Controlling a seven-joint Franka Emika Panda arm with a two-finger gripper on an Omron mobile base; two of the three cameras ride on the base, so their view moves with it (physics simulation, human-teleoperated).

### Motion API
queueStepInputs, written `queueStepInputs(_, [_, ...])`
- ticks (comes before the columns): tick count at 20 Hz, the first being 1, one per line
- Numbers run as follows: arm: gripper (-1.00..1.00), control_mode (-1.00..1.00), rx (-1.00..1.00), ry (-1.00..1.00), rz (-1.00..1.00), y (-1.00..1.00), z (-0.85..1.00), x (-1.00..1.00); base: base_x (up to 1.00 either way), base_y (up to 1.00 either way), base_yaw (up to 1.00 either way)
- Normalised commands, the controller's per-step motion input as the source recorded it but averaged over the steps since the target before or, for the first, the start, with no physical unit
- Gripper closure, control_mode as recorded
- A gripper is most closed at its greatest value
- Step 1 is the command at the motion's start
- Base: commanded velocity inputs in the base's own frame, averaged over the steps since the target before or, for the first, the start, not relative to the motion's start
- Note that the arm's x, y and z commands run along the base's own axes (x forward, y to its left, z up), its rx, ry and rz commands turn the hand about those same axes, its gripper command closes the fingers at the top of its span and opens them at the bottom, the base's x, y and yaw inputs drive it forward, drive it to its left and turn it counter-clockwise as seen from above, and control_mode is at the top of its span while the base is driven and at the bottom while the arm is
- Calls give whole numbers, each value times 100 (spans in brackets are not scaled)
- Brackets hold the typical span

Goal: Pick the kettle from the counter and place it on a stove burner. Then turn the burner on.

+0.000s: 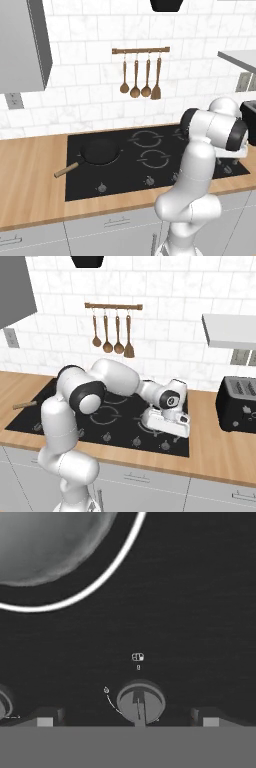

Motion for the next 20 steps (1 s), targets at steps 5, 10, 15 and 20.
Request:
queueStepInputs(5, [-100,-100,10,-19,10,-13,-4,0,0,0,0])
queueStepInputs(10, [-100,-100,0,-15,5,-3,-1,0,0,0,0])
queueStepInputs(15, [-100,-100,0,-8,4,0,-11,-3,0,0,0])
queueStepInputs(20, [-100,-100,0,-8,1,0,-3,-18,0,0,0])
